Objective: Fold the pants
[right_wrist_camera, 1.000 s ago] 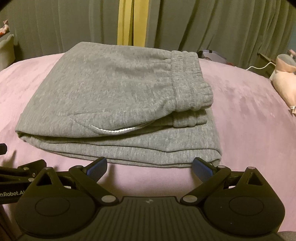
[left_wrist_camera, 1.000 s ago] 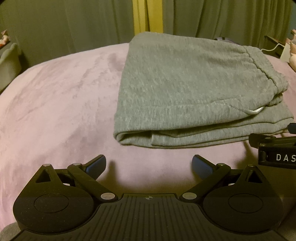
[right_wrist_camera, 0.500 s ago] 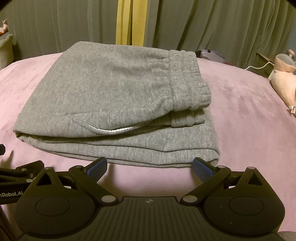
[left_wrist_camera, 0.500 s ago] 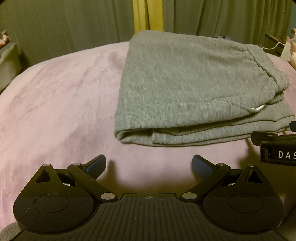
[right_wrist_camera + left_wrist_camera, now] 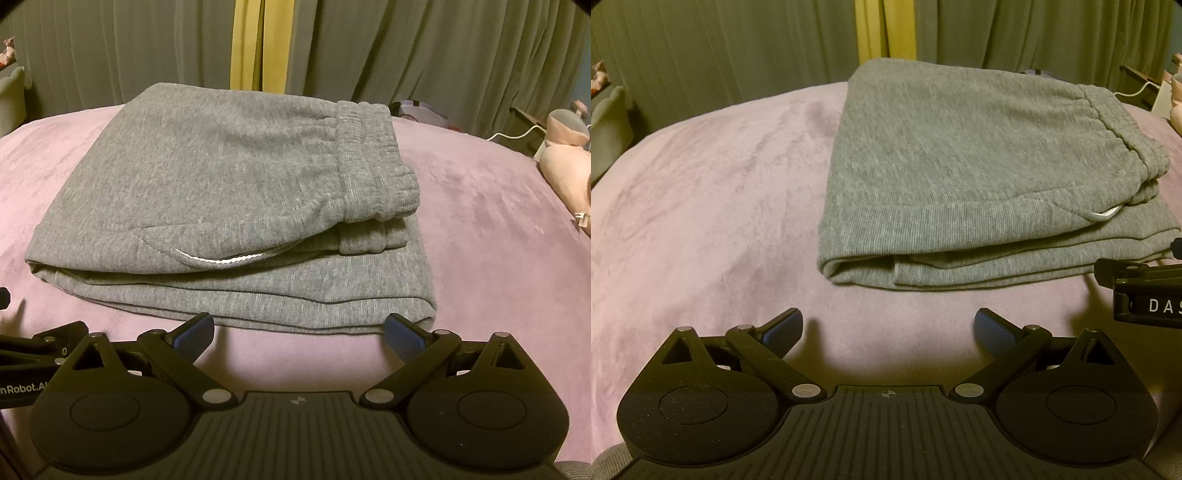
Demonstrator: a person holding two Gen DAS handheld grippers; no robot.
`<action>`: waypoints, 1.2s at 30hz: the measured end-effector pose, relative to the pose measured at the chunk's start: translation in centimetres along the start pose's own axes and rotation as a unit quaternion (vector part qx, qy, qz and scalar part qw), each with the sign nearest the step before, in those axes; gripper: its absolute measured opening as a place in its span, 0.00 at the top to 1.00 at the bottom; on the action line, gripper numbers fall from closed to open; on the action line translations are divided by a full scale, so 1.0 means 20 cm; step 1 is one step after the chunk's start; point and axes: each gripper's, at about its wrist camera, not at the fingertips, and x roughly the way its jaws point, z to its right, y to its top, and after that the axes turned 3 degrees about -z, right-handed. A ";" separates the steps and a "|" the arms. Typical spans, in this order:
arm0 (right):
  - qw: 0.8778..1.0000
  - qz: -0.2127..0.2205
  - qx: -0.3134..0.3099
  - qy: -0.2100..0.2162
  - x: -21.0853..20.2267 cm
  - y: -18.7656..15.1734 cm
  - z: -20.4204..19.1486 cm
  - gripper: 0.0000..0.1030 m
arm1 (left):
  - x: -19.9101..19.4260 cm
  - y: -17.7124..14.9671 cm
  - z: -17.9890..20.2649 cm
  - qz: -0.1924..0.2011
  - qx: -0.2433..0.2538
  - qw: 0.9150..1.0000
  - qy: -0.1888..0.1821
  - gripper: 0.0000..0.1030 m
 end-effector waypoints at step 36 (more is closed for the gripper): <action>1.000 0.001 -0.013 -0.006 -0.01 0.00 -0.01 0.04 | 0.01 -0.01 -0.01 -0.003 -0.003 1.000 0.000 0.01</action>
